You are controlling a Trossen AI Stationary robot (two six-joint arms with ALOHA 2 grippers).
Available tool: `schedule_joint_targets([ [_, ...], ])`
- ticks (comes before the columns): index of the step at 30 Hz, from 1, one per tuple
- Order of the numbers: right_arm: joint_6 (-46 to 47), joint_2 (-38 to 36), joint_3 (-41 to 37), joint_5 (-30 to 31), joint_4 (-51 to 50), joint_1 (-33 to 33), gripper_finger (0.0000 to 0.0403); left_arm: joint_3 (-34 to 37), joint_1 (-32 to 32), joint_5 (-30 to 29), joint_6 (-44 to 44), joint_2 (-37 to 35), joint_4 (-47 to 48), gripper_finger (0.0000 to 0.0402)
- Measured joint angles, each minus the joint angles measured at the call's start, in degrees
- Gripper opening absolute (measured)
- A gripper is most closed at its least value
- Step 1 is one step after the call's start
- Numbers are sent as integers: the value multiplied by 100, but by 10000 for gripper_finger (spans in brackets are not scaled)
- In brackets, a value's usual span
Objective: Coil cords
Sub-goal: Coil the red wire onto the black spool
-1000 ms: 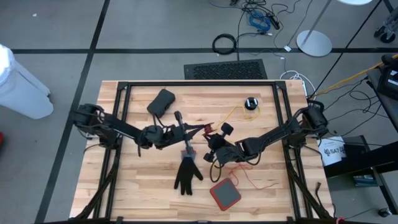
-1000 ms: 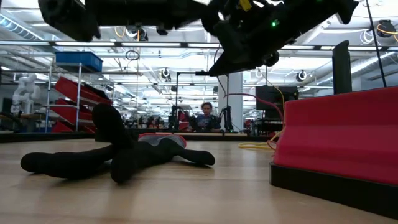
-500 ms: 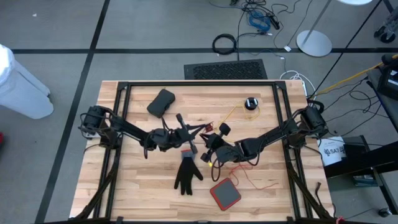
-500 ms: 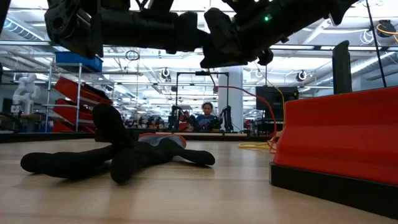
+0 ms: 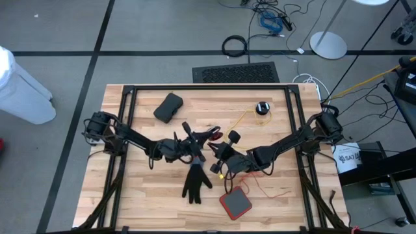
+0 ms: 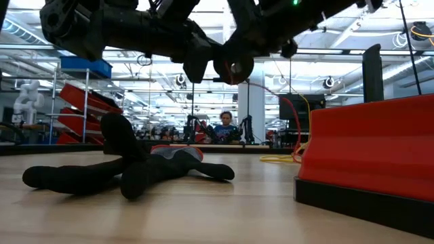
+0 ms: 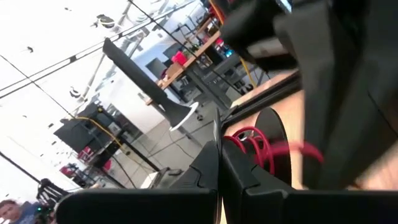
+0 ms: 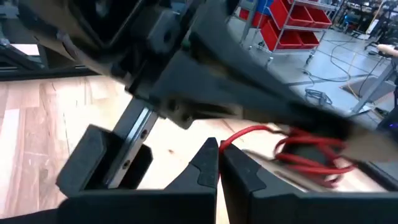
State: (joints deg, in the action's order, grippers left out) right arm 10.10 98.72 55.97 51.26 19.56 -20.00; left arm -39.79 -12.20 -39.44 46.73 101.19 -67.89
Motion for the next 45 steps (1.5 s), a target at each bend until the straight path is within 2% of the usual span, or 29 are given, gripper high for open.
schedule_joint_targets([
  [5,50,-469,56,331,-1113,-120,0,0,-99,-52,14,0,30,0],
  [11,616,-1108,63,373,-2897,-120,0,4,-266,-105,-62,0,-126,0],
  [16,616,-1328,63,367,-3534,-93,0,4,-364,121,-360,-7,-354,0],
  [23,506,-1292,72,234,-3700,47,0,4,-353,454,-1292,-7,-315,0],
  [34,565,-1246,54,211,-3752,51,3,4,-335,571,-1398,-7,-515,0],
  [41,433,-1069,-165,121,-3100,60,4,4,-255,778,-1706,-35,-542,0],
  [45,418,-987,-192,117,-3065,55,5,4,-237,809,-1934,-37,-557,0],
])
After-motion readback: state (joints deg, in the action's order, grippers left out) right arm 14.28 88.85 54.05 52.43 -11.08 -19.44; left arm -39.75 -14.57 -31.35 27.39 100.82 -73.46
